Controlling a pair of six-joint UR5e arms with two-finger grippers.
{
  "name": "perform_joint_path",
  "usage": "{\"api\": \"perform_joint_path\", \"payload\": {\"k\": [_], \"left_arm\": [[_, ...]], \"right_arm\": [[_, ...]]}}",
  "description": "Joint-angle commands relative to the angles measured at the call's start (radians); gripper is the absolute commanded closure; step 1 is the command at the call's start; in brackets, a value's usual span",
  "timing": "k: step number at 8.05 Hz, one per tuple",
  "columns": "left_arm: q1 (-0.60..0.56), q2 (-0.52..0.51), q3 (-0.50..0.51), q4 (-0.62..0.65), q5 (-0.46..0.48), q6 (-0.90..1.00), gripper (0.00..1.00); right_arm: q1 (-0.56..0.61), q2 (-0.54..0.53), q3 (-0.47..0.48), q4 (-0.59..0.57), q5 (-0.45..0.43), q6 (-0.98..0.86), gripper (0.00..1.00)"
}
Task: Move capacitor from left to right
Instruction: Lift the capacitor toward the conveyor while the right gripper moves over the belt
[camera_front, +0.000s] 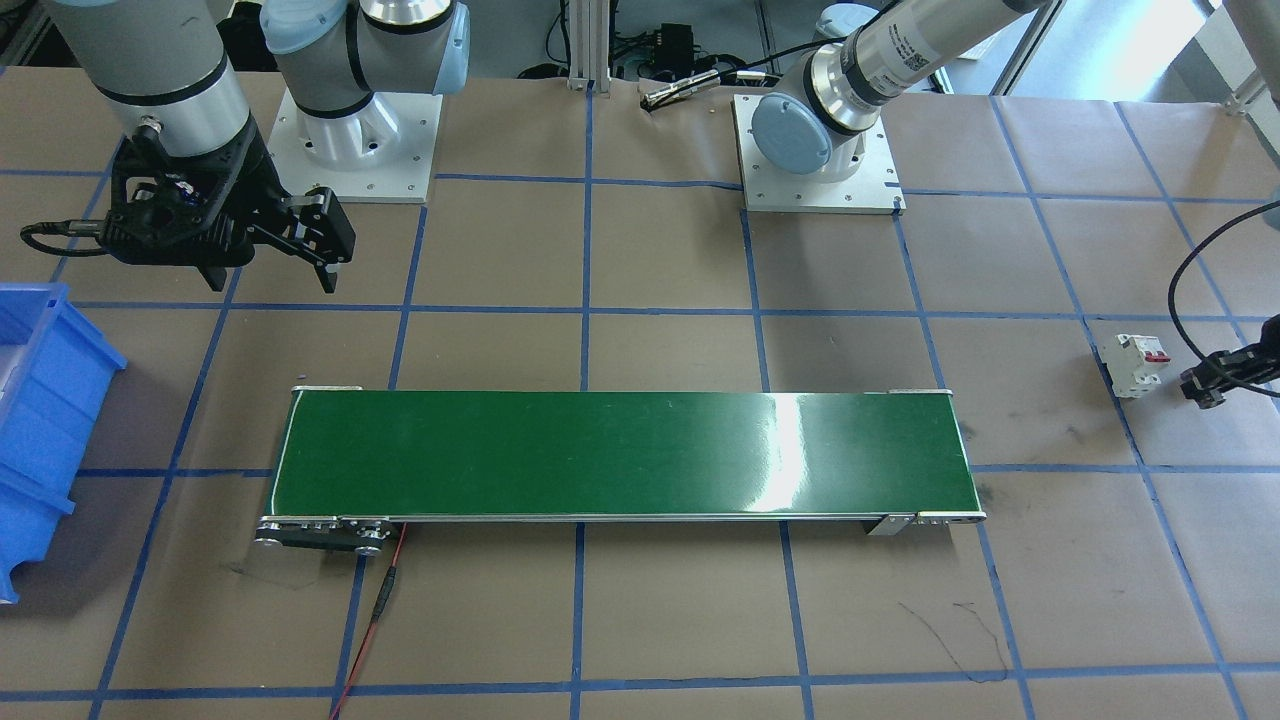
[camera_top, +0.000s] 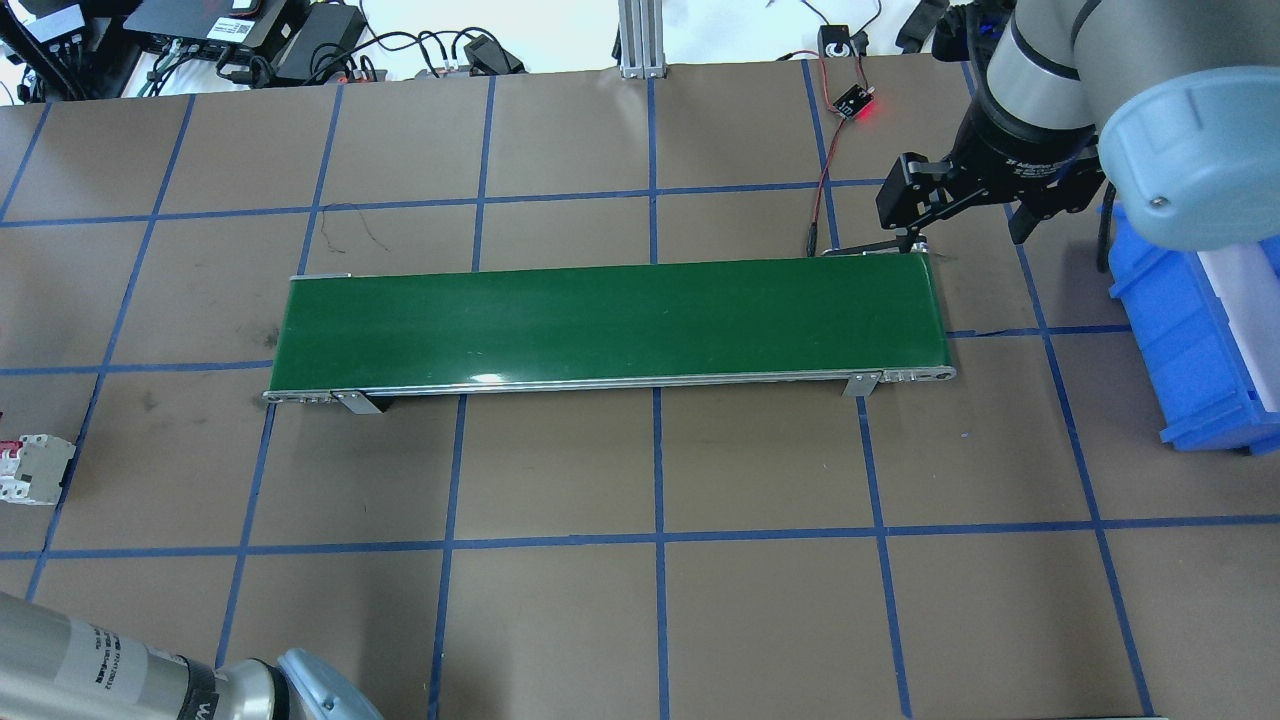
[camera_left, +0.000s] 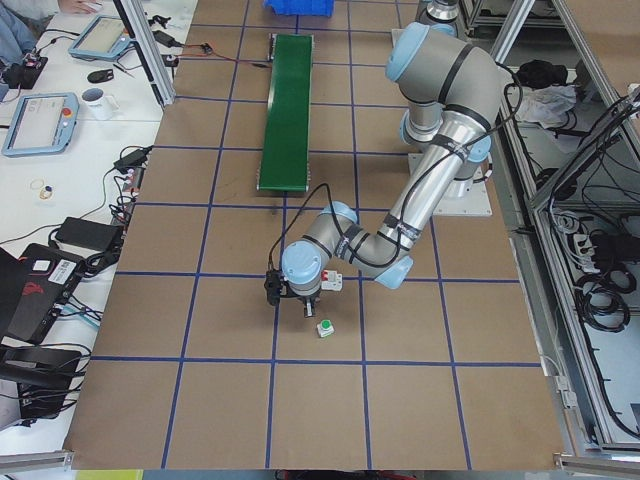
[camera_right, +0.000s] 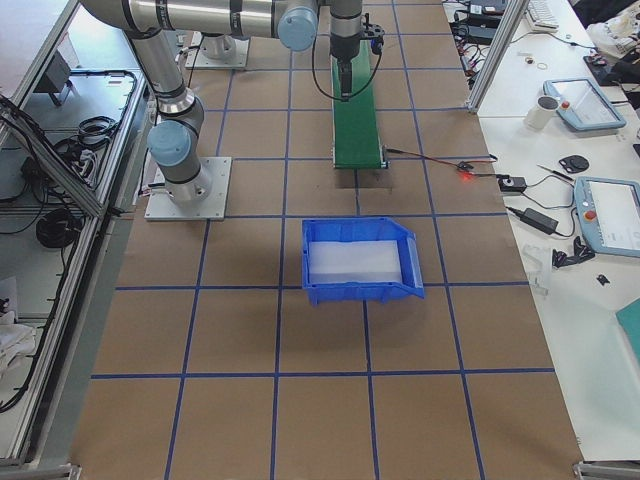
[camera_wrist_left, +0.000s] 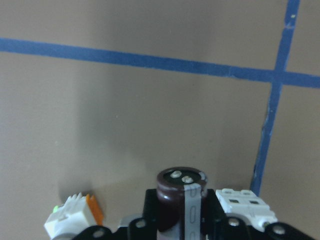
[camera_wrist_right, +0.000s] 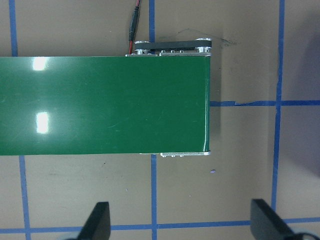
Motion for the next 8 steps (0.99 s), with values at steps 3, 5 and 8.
{"api": "perform_joint_path", "payload": {"k": [3, 5, 8], "left_arm": [[-0.144, 0.244, 0.045, -0.16, -0.077, -0.143, 1.0], [-0.382, 0.355, 0.037, -0.16, -0.081, -0.418, 1.0], [-0.523, 0.358, -0.032, -0.1, -0.123, -0.49, 1.0]], "right_arm": [[0.01, 0.018, 0.0, 0.098, 0.053, 0.053, 0.0], [0.021, 0.021, -0.001, 0.119, 0.059, -0.042, 0.0], [0.021, 0.063, -0.001, 0.045, 0.204, -0.045, 0.0]]}}
